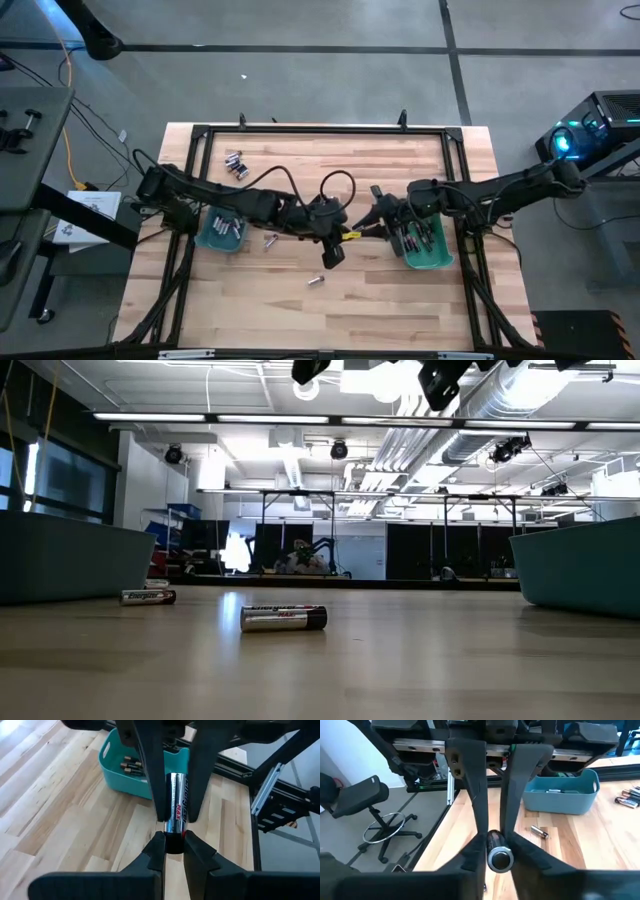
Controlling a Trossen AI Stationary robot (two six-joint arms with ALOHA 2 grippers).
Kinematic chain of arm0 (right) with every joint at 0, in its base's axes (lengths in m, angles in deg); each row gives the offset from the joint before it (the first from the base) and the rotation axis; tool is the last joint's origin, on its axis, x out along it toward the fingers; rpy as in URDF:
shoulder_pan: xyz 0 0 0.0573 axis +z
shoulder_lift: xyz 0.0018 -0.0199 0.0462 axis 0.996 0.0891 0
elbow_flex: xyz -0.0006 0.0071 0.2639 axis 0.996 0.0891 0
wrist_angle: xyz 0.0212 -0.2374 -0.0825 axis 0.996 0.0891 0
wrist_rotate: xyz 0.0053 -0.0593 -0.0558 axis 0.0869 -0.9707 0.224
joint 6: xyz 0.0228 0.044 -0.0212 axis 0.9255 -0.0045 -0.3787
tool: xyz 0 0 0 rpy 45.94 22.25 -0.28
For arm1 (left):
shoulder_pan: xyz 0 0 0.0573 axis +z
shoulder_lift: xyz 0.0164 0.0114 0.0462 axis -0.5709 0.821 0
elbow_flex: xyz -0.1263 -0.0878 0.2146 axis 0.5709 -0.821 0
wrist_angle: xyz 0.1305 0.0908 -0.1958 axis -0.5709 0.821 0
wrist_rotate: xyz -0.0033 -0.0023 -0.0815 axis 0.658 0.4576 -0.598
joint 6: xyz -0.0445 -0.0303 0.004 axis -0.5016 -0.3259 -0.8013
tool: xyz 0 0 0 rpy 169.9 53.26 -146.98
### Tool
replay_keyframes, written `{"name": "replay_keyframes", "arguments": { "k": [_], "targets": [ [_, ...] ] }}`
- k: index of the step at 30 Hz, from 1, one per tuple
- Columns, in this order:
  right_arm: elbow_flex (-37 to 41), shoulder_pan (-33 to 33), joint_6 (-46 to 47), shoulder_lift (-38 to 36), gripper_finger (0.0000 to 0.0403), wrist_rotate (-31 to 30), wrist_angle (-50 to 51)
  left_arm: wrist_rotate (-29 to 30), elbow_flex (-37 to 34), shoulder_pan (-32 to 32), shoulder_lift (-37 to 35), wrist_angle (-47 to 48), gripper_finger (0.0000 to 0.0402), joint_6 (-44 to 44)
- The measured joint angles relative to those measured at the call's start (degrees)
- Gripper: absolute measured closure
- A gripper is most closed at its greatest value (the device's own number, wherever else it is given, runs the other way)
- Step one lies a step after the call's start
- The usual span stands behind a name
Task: Sort batteries
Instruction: Put the silver battery into the blue bin
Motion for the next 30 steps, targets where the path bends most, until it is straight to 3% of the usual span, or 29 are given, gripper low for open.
{"name": "replay_keyframes", "arguments": {
  "k": [3,8,12,17,21,24,30],
  "targets": [
    [0.0,0.5,1.2,-0.4,0.0371,-0.1,0.1,-0.1,0.0,0.0,0.0,0.0,0.0374,-0.2],
    [0.0,0.8,8.4,-1.6,0.0371,-1.5,1.3,0.2,0.1,-0.2,-0.1,0.0,0.0363,-1.8],
    [2.1,1.9,10.5,-5.2,0.0371,-5.1,2.9,0.4,0.0,-0.6,-0.2,8.4,0.0291,-4.7],
    [11.8,2.2,14.9,-11.7,0.0371,-10.9,-5.1,1.1,-1.6,-1.9,-0.1,14.3,0.0201,-7.9],
    [20.5,2.2,20.6,-16.2,0.0371,-14.4,-24.3,8.1,-4.7,-3.5,0.1,5.6,0.0168,-6.4],
    [24.8,2.1,23.0,-16.5,0.0371,-16.8,-38.5,13.8,-7.0,-4.3,0.3,-9.6,0.0165,-2.7],
    [26.3,1.9,23.2,-16.1,0.0371,-16.3,-57.4,22.6,-8.0,-4.1,1.0,-38.5,0.0178,18.6]
  ]
}}
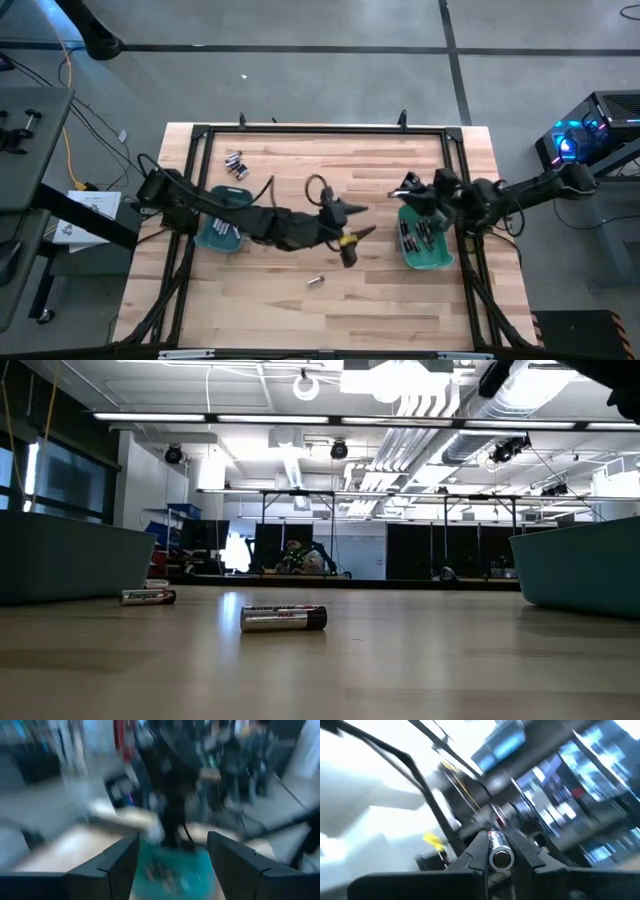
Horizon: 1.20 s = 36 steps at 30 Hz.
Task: Sort batteries
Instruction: Put the silver battery into the blue bin
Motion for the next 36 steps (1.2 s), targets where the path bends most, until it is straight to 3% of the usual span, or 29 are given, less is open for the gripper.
{"name": "replay_keyframes", "arguments": {
  "k": [4,9,16,21,29,36],
  "targets": [
    [-0.1,0.0,-0.4,0.4,0.0371,1.6,-8.4,0.4,0.0,1.4,0.0,-16.2,0.0183,16.8],
    [-0.1,0.0,0.4,0.8,0.0371,4.6,-14.5,-7.7,0.0,3.9,0.0,-28.6,0.0183,30.7],
    [-0.1,0.0,1.5,1.0,0.0371,9.3,-17.3,-17.9,0.0,6.8,0.1,-29.7,0.0183,34.2],
    [-0.1,0.0,1.5,1.0,0.0371,10.2,-17.3,-21.7,4.9,7.5,3.8,-29.0,0.0183,38.6],
    [-0.1,0.0,1.5,1.1,0.0371,10.3,-17.4,-21.8,15.3,8.7,11.3,-24.7,0.0183,38.5],
    [-0.1,0.0,1.1,1.0,0.0371,10.8,-17.5,-23.0,16.3,9.6,12.3,-24.5,0.0184,35.8]
  ]
}}
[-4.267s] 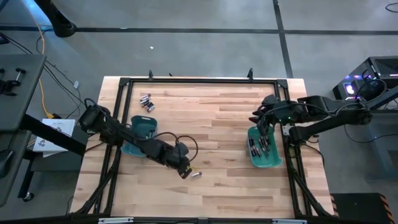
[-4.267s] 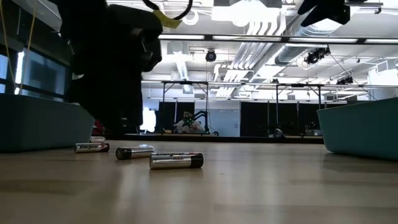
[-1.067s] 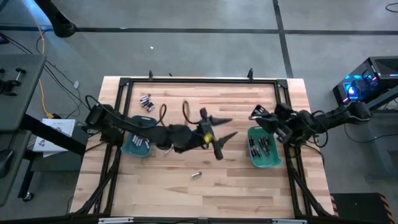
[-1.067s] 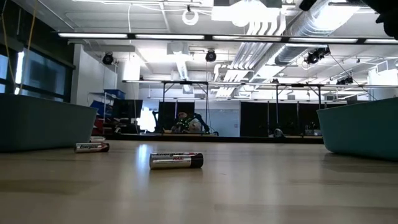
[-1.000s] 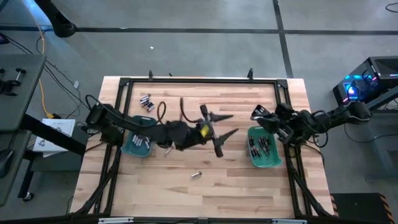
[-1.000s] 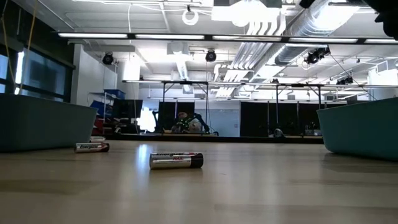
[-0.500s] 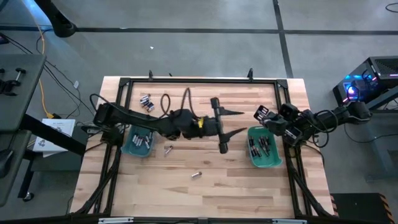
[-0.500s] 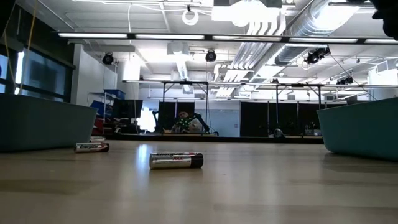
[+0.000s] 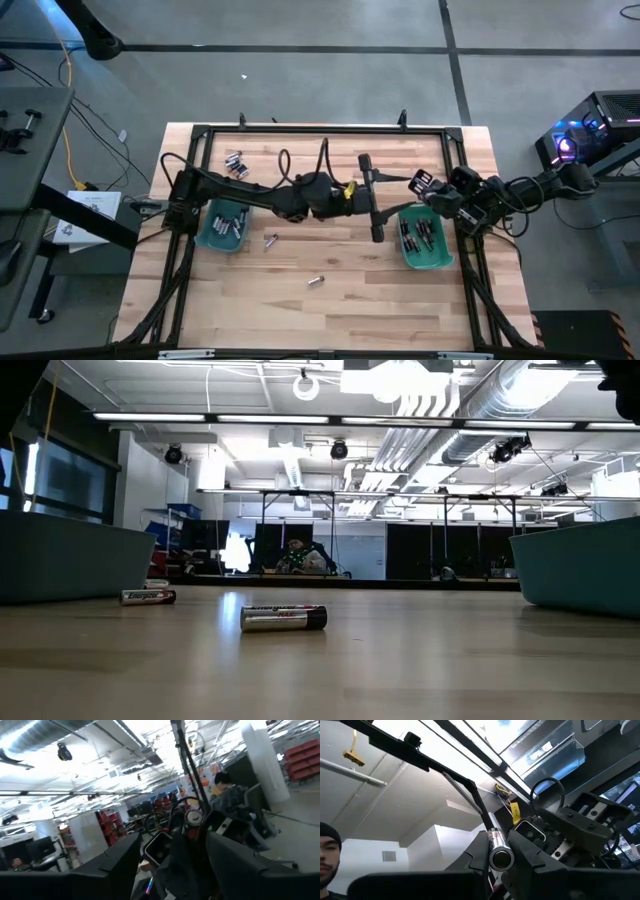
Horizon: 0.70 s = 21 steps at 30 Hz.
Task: Sort batteries
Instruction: Put the silver battery into the blue bin
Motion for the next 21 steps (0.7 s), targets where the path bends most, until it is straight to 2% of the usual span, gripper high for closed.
{"name": "replay_keyframes", "arguments": {
  "k": [15,21],
  "targets": [
    [0.0,0.0,-0.3,0.0,0.0371,0.6,1.4,-1.6,0.2,-0.6,2.5,-4.5,0.0197,0.0],
    [0.0,0.0,-0.1,0.0,0.0371,0.7,2.8,-4.3,4.8,-0.6,4.7,-0.7,0.0197,-0.4]
  ]
}}
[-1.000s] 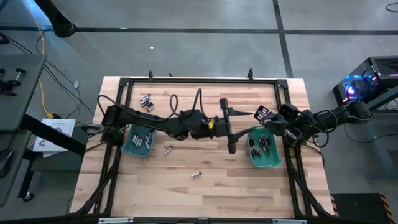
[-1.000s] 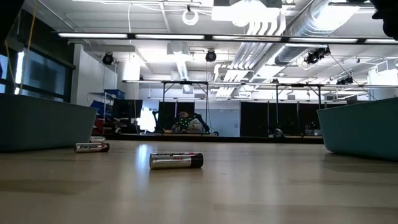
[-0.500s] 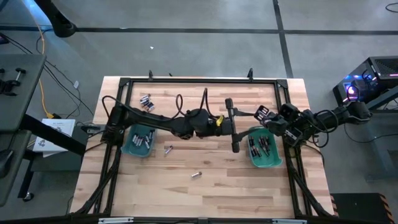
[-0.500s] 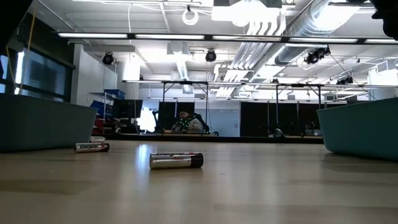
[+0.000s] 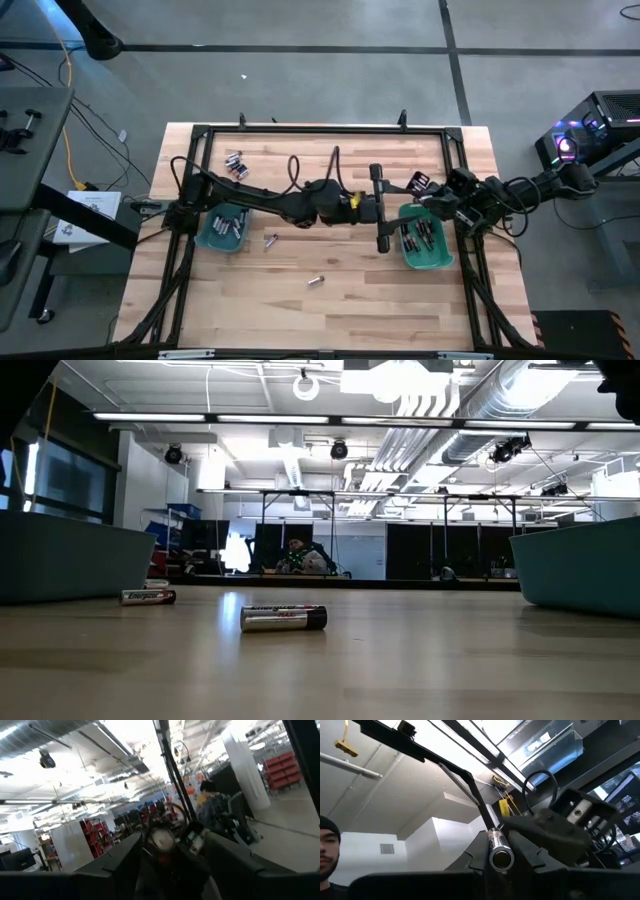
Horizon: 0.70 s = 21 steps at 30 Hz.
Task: Sort batteries
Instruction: Put the silver battery into the blue bin
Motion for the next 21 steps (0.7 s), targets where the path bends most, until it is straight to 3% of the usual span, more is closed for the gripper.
{"name": "replay_keyframes", "arguments": {
  "k": [9,21],
  "targets": [
    [0.0,0.0,0.0,0.0,0.0371,0.0,-0.7,2.5,3.2,-0.7,2.1,0.3,0.0216,0.0],
    [0.0,0.0,0.5,0.0,0.0369,0.4,-1.6,3.0,3.2,-0.8,1.8,0.6,0.0349,-4.3]
  ]
}}
